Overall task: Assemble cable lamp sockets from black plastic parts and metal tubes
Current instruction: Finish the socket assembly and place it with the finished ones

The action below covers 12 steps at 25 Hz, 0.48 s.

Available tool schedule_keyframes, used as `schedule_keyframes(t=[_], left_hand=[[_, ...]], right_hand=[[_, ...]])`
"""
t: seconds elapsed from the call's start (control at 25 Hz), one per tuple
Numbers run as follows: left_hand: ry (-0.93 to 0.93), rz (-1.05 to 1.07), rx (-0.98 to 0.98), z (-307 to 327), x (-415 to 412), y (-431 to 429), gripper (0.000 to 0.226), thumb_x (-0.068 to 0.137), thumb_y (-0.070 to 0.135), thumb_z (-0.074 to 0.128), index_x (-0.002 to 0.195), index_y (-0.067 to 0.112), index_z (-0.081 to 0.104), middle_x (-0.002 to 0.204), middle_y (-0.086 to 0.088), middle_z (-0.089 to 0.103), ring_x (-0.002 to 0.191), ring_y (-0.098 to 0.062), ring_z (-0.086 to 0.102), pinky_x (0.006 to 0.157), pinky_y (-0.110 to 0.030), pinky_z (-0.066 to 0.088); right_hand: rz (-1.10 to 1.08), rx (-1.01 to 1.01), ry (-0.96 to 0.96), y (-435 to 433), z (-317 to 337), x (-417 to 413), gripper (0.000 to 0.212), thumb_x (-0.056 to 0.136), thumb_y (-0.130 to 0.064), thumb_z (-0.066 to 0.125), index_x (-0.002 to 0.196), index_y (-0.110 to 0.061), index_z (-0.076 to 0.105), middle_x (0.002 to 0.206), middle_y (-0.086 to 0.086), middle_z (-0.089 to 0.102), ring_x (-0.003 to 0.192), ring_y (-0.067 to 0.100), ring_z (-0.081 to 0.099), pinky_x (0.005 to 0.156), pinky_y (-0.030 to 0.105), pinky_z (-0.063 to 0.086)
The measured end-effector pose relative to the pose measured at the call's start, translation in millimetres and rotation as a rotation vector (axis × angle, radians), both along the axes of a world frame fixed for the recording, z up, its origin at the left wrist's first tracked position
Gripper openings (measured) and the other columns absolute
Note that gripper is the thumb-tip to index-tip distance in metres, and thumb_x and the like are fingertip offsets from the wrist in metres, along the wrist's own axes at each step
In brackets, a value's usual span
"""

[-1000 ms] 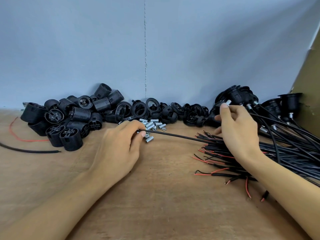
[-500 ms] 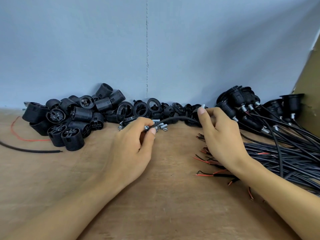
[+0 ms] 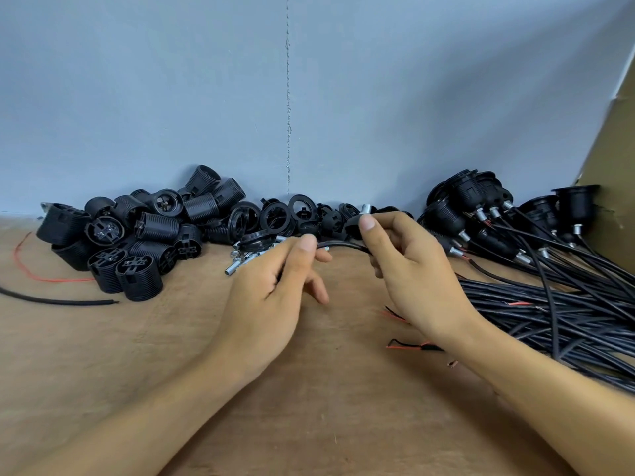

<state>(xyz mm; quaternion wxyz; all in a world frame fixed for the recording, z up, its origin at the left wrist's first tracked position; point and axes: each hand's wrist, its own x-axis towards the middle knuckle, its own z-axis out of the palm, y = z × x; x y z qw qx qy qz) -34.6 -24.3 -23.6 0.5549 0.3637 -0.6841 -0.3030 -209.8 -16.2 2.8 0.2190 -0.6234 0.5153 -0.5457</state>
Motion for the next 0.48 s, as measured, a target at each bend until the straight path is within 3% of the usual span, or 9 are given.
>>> schedule_keyframes(t=[0.12, 0.24, 0.36, 0.48], left_hand=[[0.031, 0.030, -0.006, -3, 5, -7, 0.035, 0.107, 0.042, 0.040, 0.079, 0.030, 0.058, 0.061, 0.000, 0.063, 0.068, -0.014, 0.074, 0.080, -0.036, 0.052], [0.096, 0.056, -0.001, -4, 8, -10, 0.036, 0.108, 0.043, 0.036, 0.082, 0.028, 0.055, 0.061, -0.001, 0.061, 0.066, -0.019, 0.074, 0.080, -0.051, 0.054], [0.113, 0.082, -0.002, -5, 8, -11, 0.035, 0.107, 0.045, 0.036, 0.080, 0.032, 0.054, 0.062, 0.000, 0.061, 0.065, -0.019, 0.074, 0.080, -0.053, 0.053], [0.094, 0.090, -0.016, -5, 9, -12, 0.035, 0.108, 0.044, 0.035, 0.079, 0.032, 0.053, 0.061, 0.002, 0.062, 0.066, -0.017, 0.074, 0.078, -0.048, 0.053]], right_hand=[[-0.176, 0.029, -0.133, -6, 0, -14, 0.024, 0.097, -0.052, 0.054, 0.104, -0.032, 0.064, 0.085, -0.011, 0.073, 0.078, 0.001, 0.066, 0.075, 0.023, 0.050], [-0.227, 0.156, -0.555, -14, 6, -28, 0.025, 0.104, -0.041, 0.048, 0.113, -0.020, 0.059, 0.097, 0.000, 0.076, 0.088, 0.012, 0.071, 0.084, 0.033, 0.058], [-0.074, 0.244, -0.938, -12, 11, -31, 0.023, 0.107, -0.035, 0.043, 0.109, -0.014, 0.052, 0.103, 0.017, 0.076, 0.085, 0.023, 0.075, 0.078, 0.036, 0.063], [0.076, 0.243, -1.077, -8, 12, -28, 0.020, 0.107, -0.034, 0.043, 0.109, -0.014, 0.047, 0.101, 0.022, 0.075, 0.077, 0.025, 0.076, 0.068, 0.034, 0.063]])
